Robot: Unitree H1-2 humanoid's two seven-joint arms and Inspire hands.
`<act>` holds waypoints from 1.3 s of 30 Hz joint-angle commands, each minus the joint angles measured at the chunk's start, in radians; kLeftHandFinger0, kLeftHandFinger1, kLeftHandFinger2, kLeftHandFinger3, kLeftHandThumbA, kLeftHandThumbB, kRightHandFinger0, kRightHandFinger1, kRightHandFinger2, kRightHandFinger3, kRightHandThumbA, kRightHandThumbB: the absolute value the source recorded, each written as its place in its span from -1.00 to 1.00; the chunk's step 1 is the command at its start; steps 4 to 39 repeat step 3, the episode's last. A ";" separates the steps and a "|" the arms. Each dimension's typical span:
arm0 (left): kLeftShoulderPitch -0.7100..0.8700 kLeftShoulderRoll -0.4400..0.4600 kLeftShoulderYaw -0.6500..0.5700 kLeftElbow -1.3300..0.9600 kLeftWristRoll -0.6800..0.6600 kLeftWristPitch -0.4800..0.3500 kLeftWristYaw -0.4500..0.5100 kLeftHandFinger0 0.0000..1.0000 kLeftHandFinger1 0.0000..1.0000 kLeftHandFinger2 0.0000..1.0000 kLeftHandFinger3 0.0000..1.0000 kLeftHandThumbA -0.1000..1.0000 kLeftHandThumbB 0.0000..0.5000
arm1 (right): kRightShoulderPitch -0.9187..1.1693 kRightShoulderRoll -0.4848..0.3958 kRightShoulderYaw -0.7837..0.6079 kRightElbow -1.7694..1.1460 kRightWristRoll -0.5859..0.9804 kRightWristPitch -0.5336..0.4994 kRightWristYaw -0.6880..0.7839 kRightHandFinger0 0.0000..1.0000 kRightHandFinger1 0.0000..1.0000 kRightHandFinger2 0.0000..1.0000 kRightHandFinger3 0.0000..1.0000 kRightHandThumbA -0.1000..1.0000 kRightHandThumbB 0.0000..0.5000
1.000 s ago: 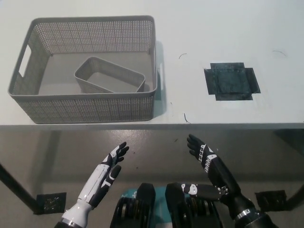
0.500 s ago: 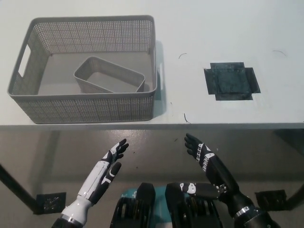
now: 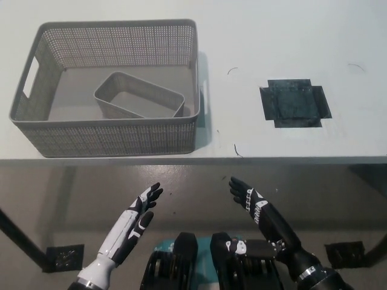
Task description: Use the right hand to pick up a small rectangular container and put it into a bigger container on the left side
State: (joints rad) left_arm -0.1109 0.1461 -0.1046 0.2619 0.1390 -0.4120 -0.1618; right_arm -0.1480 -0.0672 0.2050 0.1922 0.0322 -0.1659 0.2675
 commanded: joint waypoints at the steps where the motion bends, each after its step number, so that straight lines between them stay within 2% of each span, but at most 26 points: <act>1: -0.010 0.019 -0.005 -0.030 -0.014 -0.003 -0.014 1.00 1.00 1.00 1.00 1.00 0.25 | -0.023 0.002 0.011 -0.026 -0.025 -0.025 0.005 1.00 1.00 1.00 1.00 1.00 -0.38; 3: -0.010 0.019 -0.009 -0.029 -0.020 -0.002 -0.019 1.00 1.00 1.00 1.00 1.00 0.26 | -0.022 0.004 0.010 -0.029 -0.020 -0.018 0.006 1.00 1.00 1.00 1.00 1.00 -0.32; 39: -0.010 0.019 -0.009 -0.029 -0.020 -0.002 -0.019 1.00 1.00 1.00 1.00 1.00 0.26 | -0.022 0.004 0.010 -0.029 -0.020 -0.018 0.006 1.00 1.00 1.00 1.00 1.00 -0.32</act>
